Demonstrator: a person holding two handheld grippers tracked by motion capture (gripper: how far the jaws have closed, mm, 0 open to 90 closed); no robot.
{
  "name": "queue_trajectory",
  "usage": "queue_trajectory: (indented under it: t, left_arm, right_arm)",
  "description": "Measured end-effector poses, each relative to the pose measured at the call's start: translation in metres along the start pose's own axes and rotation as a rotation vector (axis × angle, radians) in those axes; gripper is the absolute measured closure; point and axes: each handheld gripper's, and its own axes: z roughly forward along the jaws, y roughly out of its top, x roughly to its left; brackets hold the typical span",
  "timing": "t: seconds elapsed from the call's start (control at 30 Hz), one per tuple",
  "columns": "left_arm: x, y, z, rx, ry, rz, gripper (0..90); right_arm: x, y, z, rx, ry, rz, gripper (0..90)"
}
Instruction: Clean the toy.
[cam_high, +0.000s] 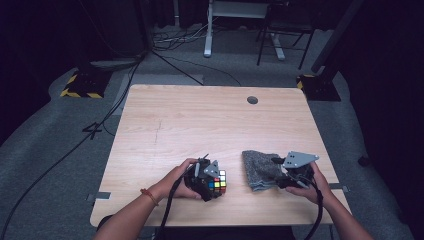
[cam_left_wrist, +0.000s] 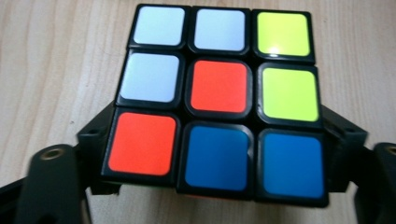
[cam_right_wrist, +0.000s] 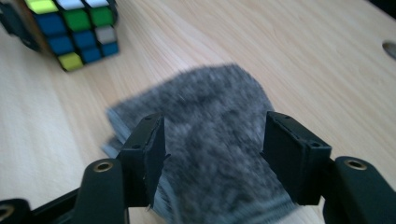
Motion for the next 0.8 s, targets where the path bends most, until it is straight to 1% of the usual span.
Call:
queue_trajectory:
  t: [0.1,0.17,0.2,0.27,0.3,0.37,0.4,0.47,0.53,0.6,0.8]
  left_arm:
    - [0.000,-0.001,0.001,-0.009,-0.007,-0.015,19.5]
    - [-0.001,-0.001,0.001,-0.007,-0.006,-0.007,19.9]
    - [-0.002,-0.001,0.001,-0.010,-0.004,-0.002,20.5]
    - [-0.003,-0.001,0.001,-0.017,0.005,-0.003,24.3]
    - [-0.003,-0.001,0.001,-0.020,-0.003,-0.011,26.5]
    - [-0.003,-0.001,0.000,-0.018,-0.009,-0.016,27.7]
    - [-0.004,-0.002,-0.001,-0.009,-0.010,-0.014,26.2]
    - [-0.006,-0.003,-0.002,0.006,-0.004,-0.017,23.0]
    - [-0.009,-0.006,-0.005,0.016,0.005,-0.017,22.0]
    - [-0.012,-0.009,-0.008,0.020,0.012,-0.023,21.8]
    - [-0.022,-0.020,-0.018,0.037,0.035,-0.030,22.2]
  right_arm:
    - [-0.005,-0.008,0.014,0.040,0.023,0.014,39.7]
    - [-0.007,-0.012,0.024,0.062,0.054,0.024,40.4]
    - [-0.007,-0.014,0.028,0.074,0.059,0.032,40.7]
    - [-0.008,-0.018,0.036,0.091,0.060,0.035,41.9]
    - [-0.009,-0.019,0.039,0.091,0.066,0.046,42.9]
    - [-0.012,-0.021,0.041,0.075,0.079,0.076,47.7]
    - [-0.012,-0.021,0.041,0.075,0.080,0.079,49.1]
    - [-0.011,-0.021,0.040,0.076,0.082,0.071,51.3]
    - [-0.009,-0.021,0.039,0.078,0.070,0.065,51.9]
    - [-0.007,-0.021,0.038,0.079,0.068,0.061,51.9]
    - [-0.004,-0.023,0.035,0.074,0.072,0.060,50.5]
